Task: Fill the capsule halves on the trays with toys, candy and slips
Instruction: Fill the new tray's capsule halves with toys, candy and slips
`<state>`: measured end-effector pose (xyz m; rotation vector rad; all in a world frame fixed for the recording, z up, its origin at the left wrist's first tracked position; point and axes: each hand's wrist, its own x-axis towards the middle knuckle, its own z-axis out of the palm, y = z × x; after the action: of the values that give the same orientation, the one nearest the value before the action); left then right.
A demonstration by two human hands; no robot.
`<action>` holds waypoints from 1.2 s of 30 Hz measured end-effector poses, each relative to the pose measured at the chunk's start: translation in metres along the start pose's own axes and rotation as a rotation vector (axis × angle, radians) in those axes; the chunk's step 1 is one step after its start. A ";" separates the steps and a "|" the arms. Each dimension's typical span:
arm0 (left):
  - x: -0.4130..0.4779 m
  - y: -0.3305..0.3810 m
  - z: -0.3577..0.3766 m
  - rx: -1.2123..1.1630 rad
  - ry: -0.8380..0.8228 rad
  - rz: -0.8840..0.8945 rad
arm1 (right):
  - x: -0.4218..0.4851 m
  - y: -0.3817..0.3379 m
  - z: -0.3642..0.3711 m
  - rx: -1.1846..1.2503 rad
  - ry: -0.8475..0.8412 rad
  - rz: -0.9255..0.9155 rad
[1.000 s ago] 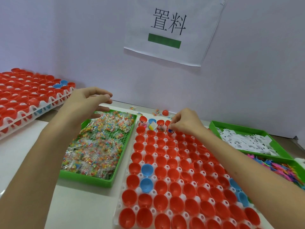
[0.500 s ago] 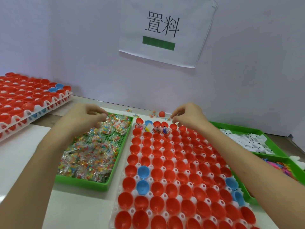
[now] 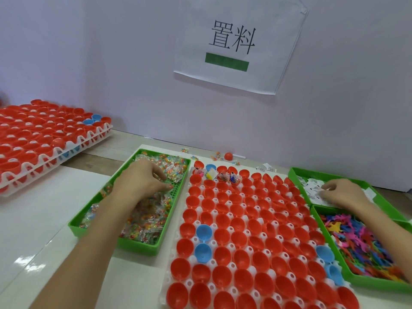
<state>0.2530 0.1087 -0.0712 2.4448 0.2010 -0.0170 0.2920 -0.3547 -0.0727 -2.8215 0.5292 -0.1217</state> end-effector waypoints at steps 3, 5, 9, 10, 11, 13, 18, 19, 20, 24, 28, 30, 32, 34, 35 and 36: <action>-0.004 0.005 0.012 0.096 0.119 -0.017 | -0.005 0.004 0.001 0.036 0.036 -0.029; -0.007 0.007 0.017 0.145 0.197 -0.025 | -0.004 0.004 0.000 0.062 0.063 -0.044; -0.005 0.008 0.018 0.151 0.211 -0.034 | -0.003 0.007 -0.001 0.123 0.090 -0.042; -0.004 0.007 0.018 0.136 0.215 -0.032 | -0.003 0.008 -0.001 0.136 0.083 -0.043; -0.004 0.006 0.018 0.113 0.226 -0.027 | -0.004 0.009 0.000 0.157 0.076 -0.039; -0.003 0.005 0.016 0.076 0.256 -0.013 | -0.007 0.011 -0.001 0.223 0.092 -0.032; 0.001 0.007 0.007 -0.048 0.278 0.035 | -0.021 0.008 -0.006 0.350 0.253 -0.101; 0.000 0.010 0.005 -0.117 0.263 0.051 | -0.024 0.008 -0.008 0.376 0.285 -0.116; -0.002 0.014 0.004 -0.227 0.225 0.067 | -0.028 0.007 -0.009 0.392 0.315 -0.130; -0.021 0.043 0.001 -0.759 -0.039 0.151 | -0.037 0.008 -0.011 0.374 0.387 -0.170; -0.048 0.080 0.012 -0.990 -0.211 0.160 | -0.041 0.013 -0.018 0.465 0.402 -0.079; -0.062 0.097 0.023 -1.263 -0.434 0.105 | -0.046 0.013 -0.021 0.550 0.391 -0.064; -0.075 0.112 0.035 -1.378 -0.574 0.095 | -0.058 0.009 -0.024 0.624 0.364 -0.084; -0.085 0.123 0.049 -1.391 -0.632 0.106 | -0.076 0.004 -0.028 0.697 0.342 -0.126; -0.089 0.127 0.054 -1.392 -0.658 0.105 | -0.087 0.003 -0.030 0.731 0.333 -0.152; -0.094 0.131 0.058 -1.393 -0.684 0.103 | -0.098 0.002 -0.031 0.760 0.323 -0.179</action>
<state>0.1823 -0.0408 -0.0275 0.9636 -0.1864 -0.4841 0.1959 -0.3277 -0.0462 -2.0966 0.2162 -0.6674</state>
